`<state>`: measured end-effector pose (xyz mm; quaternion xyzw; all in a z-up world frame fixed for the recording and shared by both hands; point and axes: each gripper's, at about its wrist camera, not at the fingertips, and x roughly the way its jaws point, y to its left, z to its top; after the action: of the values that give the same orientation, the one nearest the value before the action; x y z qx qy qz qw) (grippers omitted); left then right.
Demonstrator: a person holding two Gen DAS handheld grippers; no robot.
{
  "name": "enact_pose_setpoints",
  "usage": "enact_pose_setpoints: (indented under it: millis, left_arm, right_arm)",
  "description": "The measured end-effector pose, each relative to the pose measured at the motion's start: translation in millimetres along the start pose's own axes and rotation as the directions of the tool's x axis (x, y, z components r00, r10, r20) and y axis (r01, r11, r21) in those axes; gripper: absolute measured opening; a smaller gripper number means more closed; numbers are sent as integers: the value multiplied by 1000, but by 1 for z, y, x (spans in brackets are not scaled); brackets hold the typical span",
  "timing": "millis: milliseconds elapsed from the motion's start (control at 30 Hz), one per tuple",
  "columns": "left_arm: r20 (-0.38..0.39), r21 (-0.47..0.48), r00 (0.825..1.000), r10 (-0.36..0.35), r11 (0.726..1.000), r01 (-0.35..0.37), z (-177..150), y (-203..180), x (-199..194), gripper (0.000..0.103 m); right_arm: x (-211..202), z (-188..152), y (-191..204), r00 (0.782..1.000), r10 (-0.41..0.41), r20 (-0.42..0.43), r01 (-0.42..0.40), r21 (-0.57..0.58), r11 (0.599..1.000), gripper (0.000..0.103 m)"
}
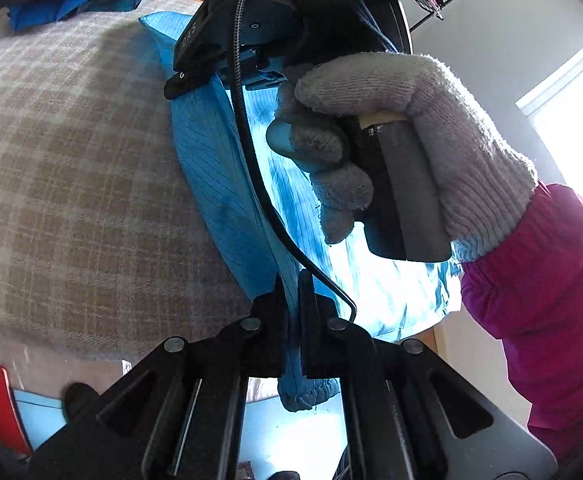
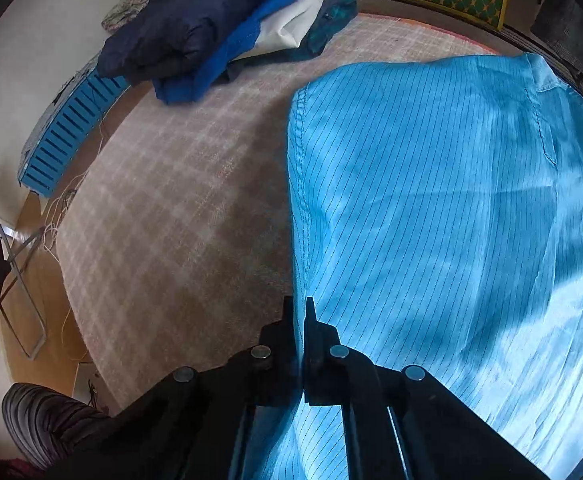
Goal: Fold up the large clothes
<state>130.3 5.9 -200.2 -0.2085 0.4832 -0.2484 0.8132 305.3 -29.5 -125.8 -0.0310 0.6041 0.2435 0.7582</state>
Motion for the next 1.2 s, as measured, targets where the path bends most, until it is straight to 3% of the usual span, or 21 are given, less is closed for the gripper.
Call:
enact_pose_setpoints:
  millis: [133,300,400,500,567,700,800,967,1200]
  left_arm:
    - [-6,89,999,41,995,-40,5,-27,6,1]
    - [-10,215,994,110,971,-105,15,-69,21,1]
    - [-21,285,991,128,951,-117,17,-98,38,1]
    - [-47,346,989,139,931,-114,6,-111,51,1]
    - [-74,372,986,149,921,-112,4,-124,67,1]
    - [-121,412,978,170,905,-106,-7,-134,96,1]
    - [-147,430,972,183,897,-104,-6,-133,115,1]
    - [-158,426,970,186,899,-103,-2,-127,122,1]
    - [-161,441,973,168,894,-82,-27,-123,87,1]
  right_arm:
    - [-33,-7,-37,989,108,103,-119,102,988,0]
    - [-69,-32,-97,946,206,250,-263,218,940,0]
    - [-85,-56,-143,899,256,354,-366,290,884,0]
    - [-88,-88,-193,850,276,449,-462,381,801,0]
    - [-80,-110,-221,834,275,479,-502,449,740,0]
    - [-63,-140,-254,841,251,480,-507,533,677,0]
    - [-55,-153,-264,834,253,491,-525,563,638,0]
    - [-55,-149,-260,850,246,466,-497,552,670,0]
    - [-62,-151,-252,853,251,458,-488,526,697,0]
